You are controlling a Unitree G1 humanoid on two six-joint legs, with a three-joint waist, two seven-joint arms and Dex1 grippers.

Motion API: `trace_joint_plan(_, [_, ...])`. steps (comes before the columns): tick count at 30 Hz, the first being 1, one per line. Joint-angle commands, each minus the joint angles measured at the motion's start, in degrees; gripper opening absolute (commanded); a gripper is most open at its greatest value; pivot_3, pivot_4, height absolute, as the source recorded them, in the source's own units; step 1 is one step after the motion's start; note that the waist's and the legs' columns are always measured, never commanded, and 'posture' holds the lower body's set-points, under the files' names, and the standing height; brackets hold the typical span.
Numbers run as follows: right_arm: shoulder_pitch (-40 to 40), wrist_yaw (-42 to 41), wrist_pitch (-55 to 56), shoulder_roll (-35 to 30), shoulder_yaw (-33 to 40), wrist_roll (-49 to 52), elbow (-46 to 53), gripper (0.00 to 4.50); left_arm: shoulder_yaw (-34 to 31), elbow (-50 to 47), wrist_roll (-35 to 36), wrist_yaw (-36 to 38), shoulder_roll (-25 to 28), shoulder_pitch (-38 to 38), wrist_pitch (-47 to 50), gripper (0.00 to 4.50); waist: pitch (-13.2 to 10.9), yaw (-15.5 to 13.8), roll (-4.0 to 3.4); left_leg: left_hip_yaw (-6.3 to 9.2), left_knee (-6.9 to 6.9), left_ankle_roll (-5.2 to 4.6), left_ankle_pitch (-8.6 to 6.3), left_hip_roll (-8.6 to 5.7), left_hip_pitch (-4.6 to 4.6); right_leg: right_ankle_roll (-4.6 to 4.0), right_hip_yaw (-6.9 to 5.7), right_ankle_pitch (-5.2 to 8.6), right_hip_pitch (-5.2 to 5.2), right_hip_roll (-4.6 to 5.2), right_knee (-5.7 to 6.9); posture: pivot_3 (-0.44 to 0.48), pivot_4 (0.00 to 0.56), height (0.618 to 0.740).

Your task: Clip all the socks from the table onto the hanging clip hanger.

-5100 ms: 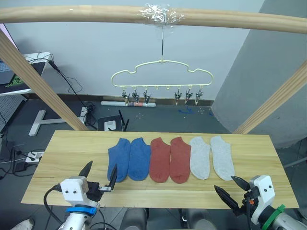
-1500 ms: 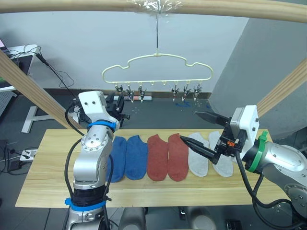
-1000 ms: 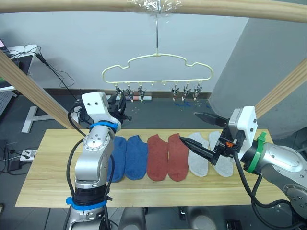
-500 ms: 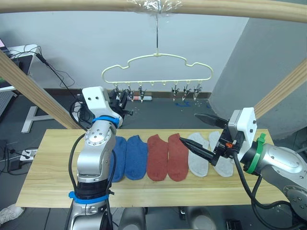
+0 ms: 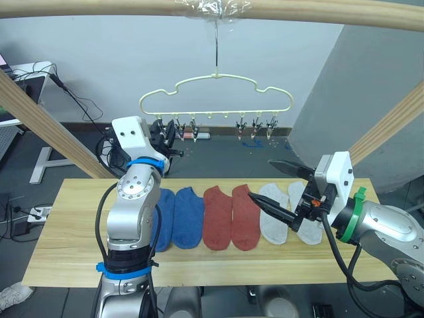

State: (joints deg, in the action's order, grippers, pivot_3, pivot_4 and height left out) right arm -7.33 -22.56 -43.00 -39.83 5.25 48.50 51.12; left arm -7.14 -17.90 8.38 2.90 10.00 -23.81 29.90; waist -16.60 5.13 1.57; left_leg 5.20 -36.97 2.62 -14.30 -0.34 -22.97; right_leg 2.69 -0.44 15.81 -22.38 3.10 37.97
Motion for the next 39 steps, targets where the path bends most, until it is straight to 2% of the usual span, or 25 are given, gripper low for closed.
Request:
trace_joint_plan(1, [0.19,-0.26,1.12,-0.18,0.69,0.82,2.55,4.50,-0.68,-2.15,0.32,-0.54,-0.25,-0.70,-0.60,0.99,0.00,0.00,0.00,0.00,0.00,0.00,0.00,0.00,0.00,0.00,0.00,0.00,0.00,0.00,0.00,-0.247,0.293,0.740])
trace_joint_plan(5, [0.01,0.02,0.83,-0.26,0.76,1.19,2.73,4.50,-0.94,-2.03,0.61,-0.57,-0.19,-1.06,-0.62,0.22,0.00,0.00,0.01,0.00,0.00,0.00,0.00,0.00,0.00,0.00,0.00,0.00,0.00,0.00,0.00,-0.250,0.296,0.740])
trace_joint_plan(12, [-0.15,0.20,0.68,-0.47,0.88,1.42,2.86,4.50,-1.18,-3.16,1.42,-0.34,0.13,-1.35,-0.13,0.21,-0.02,0.01,0.01,0.00,0.00,0.00,0.00,0.00,0.00,0.00,0.00,0.00,0.00,0.00,0.00,-0.251,0.298,0.740])
trace_joint_plan(18, [-0.19,1.00,-2.56,-3.27,2.98,4.84,2.22,4.50,-3.59,-7.01,5.52,1.40,1.65,-1.65,4.74,0.21,-0.15,0.03,0.01,0.00,0.00,0.00,0.00,0.00,0.00,0.00,0.00,0.00,0.00,0.00,0.00,-0.252,0.303,0.740])
trace_joint_plan(21, [-1.41,3.07,-7.23,-6.15,3.18,8.01,1.06,4.50,-5.63,-8.83,10.00,2.53,1.76,-1.65,8.73,0.21,-0.25,0.01,0.05,0.00,0.00,0.00,0.00,0.00,0.00,0.00,0.00,0.00,0.00,0.00,0.00,-0.250,0.310,0.740])
trace_joint_plan(23, [-3.05,5.27,-12.87,-8.71,2.24,10.34,-0.93,4.50,-8.19,-10.57,15.95,4.36,1.54,-1.89,11.58,0.21,-0.69,0.07,0.16,0.00,-0.01,0.00,0.00,0.01,0.00,0.00,0.01,0.00,0.00,0.00,0.01,-0.245,0.318,0.740])
trace_joint_plan(25, [-4.36,7.20,-15.86,-9.28,1.37,10.97,-2.87,4.50,-10.80,-11.84,21.73,4.85,1.64,-2.33,16.18,0.21,-0.98,0.02,0.34,0.01,-0.01,0.00,0.00,0.01,0.00,0.00,-0.01,0.00,0.00,0.00,0.01,-0.245,0.318,0.740])
trace_joint_plan(29, [-7.34,9.95,-19.43,-8.49,0.39,11.25,-6.04,4.50,-14.43,-12.29,27.45,2.35,2.14,-3.73,21.21,0.21,-1.26,0.01,0.39,0.02,0.00,0.00,0.00,0.01,-0.07,0.00,-0.02,0.00,-0.05,0.00,0.00,-0.241,0.325,0.740])
trace_joint_plan(33, [-9.25,14.46,-23.44,-7.10,-0.41,9.12,-9.65,4.50,-16.09,-12.26,31.10,0.37,2.93,-5.11,24.02,0.21,-1.28,0.02,0.39,0.01,-0.01,0.01,0.00,0.01,-0.31,0.00,-0.02,0.00,-0.31,0.01,0.00,-0.241,0.325,0.740])
trace_joint_plan(36, [-9.94,18.63,-25.62,-5.85,-1.75,3.72,-14.08,4.50,-18.35,-11.69,34.72,-1.97,2.86,-6.46,26.19,0.21,-1.28,0.02,0.40,-0.02,-0.12,0.02,0.02,0.01,-0.82,0.01,0.01,-0.03,-0.87,0.02,0.14,-0.241,0.325,0.740])
trace_joint_plan(37, [-10.09,19.55,-26.41,-5.51,-1.84,2.50,-14.93,4.50,-19.11,-11.61,36.02,-2.82,2.83,-6.89,27.00,0.21,-1.28,0.01,0.39,0.01,-0.14,0.03,0.02,0.01,-0.92,0.01,-0.02,-0.03,-0.95,0.02,0.16,-0.226,0.343,0.740])
trace_joint_plan(39, [-10.88,21.53,-28.35,-4.60,-2.30,-0.19,-16.83,4.50,-20.94,-11.30,39.22,-4.58,3.05,-7.51,29.01,0.21,-1.49,-0.02,0.39,-0.03,-0.13,0.03,0.02,0.01,-0.92,0.01,0.00,-0.03,-0.95,0.04,0.14,-0.226,0.343,0.740])
